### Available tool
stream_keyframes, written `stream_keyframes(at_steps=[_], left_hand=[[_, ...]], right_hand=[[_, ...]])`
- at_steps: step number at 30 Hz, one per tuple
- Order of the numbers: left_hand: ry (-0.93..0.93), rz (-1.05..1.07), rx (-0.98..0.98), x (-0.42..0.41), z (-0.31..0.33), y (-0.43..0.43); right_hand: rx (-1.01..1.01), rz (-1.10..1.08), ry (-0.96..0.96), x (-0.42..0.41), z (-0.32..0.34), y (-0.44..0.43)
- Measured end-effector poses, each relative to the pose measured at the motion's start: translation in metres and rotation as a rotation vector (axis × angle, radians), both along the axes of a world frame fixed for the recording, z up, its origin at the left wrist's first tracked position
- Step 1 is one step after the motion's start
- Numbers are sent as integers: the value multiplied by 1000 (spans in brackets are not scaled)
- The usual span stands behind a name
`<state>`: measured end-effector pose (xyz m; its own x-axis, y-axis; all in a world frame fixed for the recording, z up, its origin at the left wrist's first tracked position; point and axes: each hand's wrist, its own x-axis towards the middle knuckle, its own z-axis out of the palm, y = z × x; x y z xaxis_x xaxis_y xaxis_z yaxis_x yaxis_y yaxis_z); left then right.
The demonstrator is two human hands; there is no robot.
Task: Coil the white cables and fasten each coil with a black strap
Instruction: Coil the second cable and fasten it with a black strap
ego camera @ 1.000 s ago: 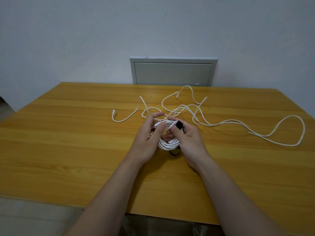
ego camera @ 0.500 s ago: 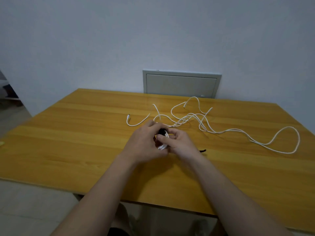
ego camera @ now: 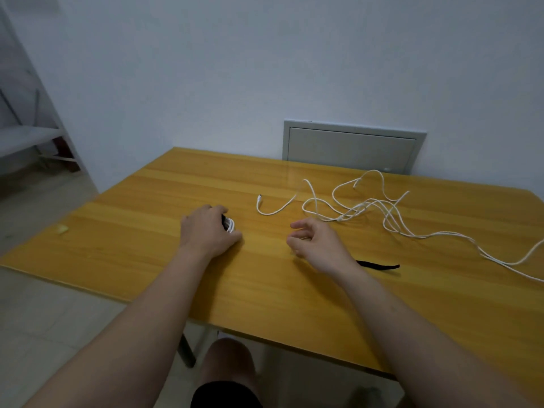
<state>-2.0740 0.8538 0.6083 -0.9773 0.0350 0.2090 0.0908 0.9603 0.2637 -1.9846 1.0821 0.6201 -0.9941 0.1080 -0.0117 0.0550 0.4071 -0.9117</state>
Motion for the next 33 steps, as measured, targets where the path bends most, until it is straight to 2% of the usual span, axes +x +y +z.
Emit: stream_keyframes(at_steps=[3,6,9,12,16,21,24,27,30,33], left_hand=[[54,30,-140,-3,9,14],[166,-74,-108,-6,19,46],[80,-175,-62,-14,20,82],[-55,-150,-128,-27,10,107],[-127,-118,-123,-38,4,123],[-175,-181,-147,-32,15,135],[-79,-302,2,-20,28,144],[-55,-497,336,-2,48,155],[-156,-644,697,20,72,163],[-287,-717,929,36,81,166]], right_hand=[[63,10,16,-4,-2,-1],[90,-17,79,-6,-2,8],[127,-45,140,-7,-1,23],[126,-61,179,-5,2,37],[98,-111,244,-1,6,59],[95,-148,305,5,7,72],[90,-123,450,14,13,71],[171,-115,618,21,21,72],[285,-134,699,26,28,77],[333,-200,676,26,34,86]])
